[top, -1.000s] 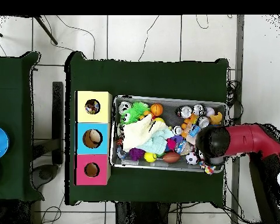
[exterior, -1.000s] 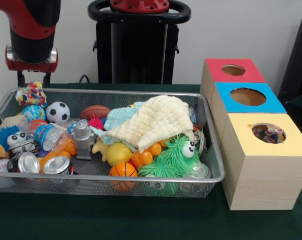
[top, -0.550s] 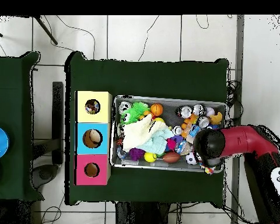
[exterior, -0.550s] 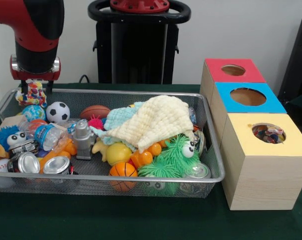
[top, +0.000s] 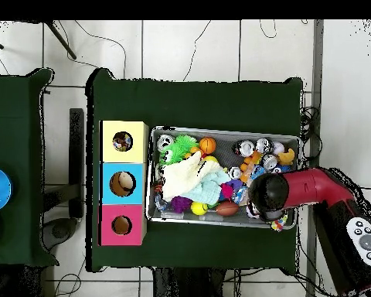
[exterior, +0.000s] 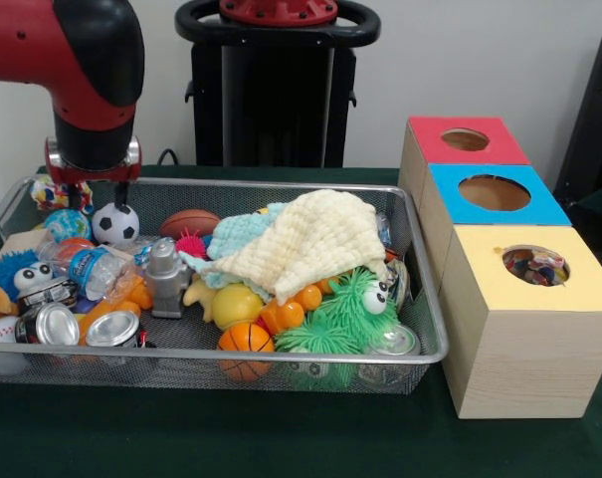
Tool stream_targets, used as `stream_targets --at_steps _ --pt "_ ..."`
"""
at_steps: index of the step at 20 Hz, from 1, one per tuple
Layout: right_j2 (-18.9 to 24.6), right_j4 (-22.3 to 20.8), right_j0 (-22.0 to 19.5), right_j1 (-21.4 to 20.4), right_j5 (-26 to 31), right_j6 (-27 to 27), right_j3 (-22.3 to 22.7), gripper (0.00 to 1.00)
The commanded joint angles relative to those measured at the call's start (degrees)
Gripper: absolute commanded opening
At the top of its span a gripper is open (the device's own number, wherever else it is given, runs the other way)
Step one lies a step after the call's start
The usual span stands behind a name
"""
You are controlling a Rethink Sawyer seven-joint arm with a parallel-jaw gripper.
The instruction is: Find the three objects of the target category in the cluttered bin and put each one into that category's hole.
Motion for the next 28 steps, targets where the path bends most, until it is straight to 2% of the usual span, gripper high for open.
stream_targets --at_steps 1,9,14,20,24,28 --pt "-2.2 -6.5 1.3 1.5 -1.6 -15.1 -1.3 1.00" --pt "-3.3 -8.9 2.2 -0.5 -1.4 -15.3 -0.6 1.00" --pt "-3.8 -8.6 1.8 -2.9 -1.2 -15.9 0.7 1.00" --pt "-5.0 -8.7 1.4 -3.7 -0.8 -16.3 1.6 1.00" --pt "-5.5 -8.3 1.4 -3.6 -0.5 -16.3 1.3 1.00" --pt "-5.7 -7.0 1.1 -1.5 0.2 -16.6 0.9 1.00"
